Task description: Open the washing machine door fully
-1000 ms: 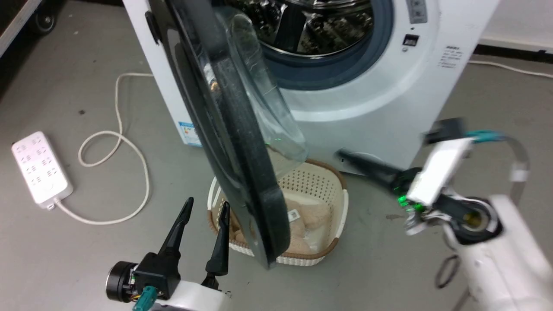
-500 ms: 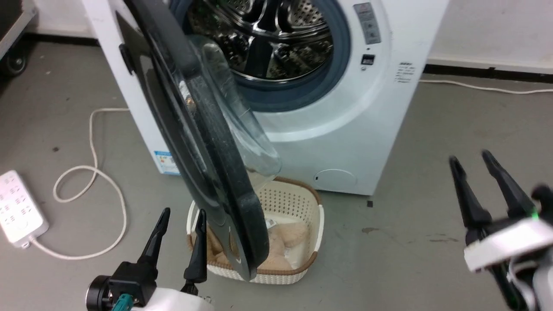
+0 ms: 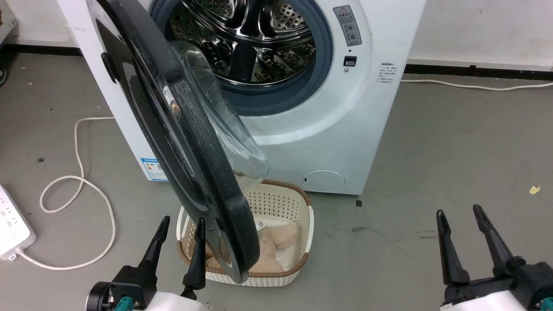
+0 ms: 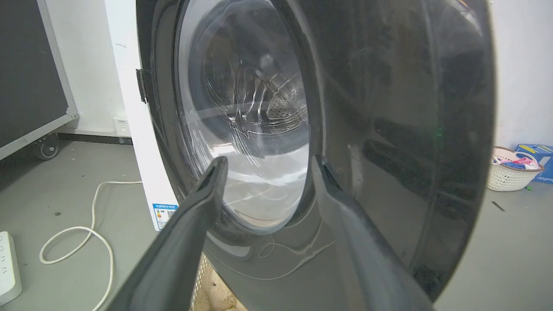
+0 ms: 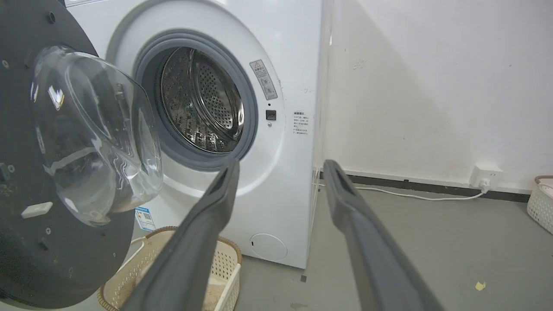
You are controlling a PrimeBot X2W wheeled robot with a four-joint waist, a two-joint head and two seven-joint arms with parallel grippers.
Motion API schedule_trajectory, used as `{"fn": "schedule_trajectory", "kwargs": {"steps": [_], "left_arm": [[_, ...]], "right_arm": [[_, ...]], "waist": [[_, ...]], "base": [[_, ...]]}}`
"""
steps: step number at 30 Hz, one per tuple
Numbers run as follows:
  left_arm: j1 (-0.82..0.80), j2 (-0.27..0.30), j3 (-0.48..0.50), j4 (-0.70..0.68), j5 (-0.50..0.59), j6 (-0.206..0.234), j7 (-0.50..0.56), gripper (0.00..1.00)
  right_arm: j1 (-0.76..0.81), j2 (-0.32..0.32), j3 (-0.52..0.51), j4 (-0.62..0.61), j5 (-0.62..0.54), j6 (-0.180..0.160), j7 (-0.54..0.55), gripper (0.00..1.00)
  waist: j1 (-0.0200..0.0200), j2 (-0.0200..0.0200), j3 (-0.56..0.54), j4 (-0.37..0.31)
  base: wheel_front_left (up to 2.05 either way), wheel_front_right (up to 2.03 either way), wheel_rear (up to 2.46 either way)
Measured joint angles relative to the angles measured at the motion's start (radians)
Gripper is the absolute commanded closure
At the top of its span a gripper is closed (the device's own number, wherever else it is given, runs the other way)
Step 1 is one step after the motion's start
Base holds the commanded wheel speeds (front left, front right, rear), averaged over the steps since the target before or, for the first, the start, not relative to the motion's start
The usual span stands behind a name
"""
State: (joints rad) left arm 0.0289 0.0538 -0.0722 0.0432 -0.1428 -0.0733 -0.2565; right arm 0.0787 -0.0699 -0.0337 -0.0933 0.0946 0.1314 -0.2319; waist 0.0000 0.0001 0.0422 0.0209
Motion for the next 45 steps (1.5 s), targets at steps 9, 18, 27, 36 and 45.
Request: {"fn": "schedule_trajectory", "kwargs": {"steps": [9,18,27,36,45], "left_arm": [[-0.005,-0.001,-0.003,0.014,0.009,0.000,0.000,0.00],[-0.007,-0.003,0.016,-0.013,-0.042,0.001,0.000,1.00],[-0.089,-0.003,0.095,-0.268,-0.179,0.059,0.000,1.00],[-0.242,0.007,0.054,-0.604,-0.110,0.091,0.049,1.00],[-0.314,0.003,-0.200,-0.694,-0.073,0.103,0.233,1.00]], "right_arm": [[0.014,0.013,0.033,0.016,0.004,0.000,-0.008,0.00],[0.014,0.015,0.036,0.024,0.029,0.000,-0.012,0.00],[0.014,0.016,0.039,0.028,0.048,0.000,-0.012,0.00],[0.013,0.016,0.022,0.028,0.055,0.000,-0.011,0.00],[0.010,0.016,0.024,0.044,0.067,0.000,-0.011,0.00]], "waist": [[0.0001,0.0000,0.003,0.003],[0.0000,0.0000,-0.006,0.008],[0.0000,0.0000,-0.025,0.014],[0.0000,-0.0001,-0.033,0.014],[0.0000,0.0000,-0.024,0.006]], "base": [[0.00,0.00,0.00],[0.00,0.00,0.00],[0.00,0.00,0.00],[0.00,0.00,0.00],[0.00,0.00,0.00]]}}
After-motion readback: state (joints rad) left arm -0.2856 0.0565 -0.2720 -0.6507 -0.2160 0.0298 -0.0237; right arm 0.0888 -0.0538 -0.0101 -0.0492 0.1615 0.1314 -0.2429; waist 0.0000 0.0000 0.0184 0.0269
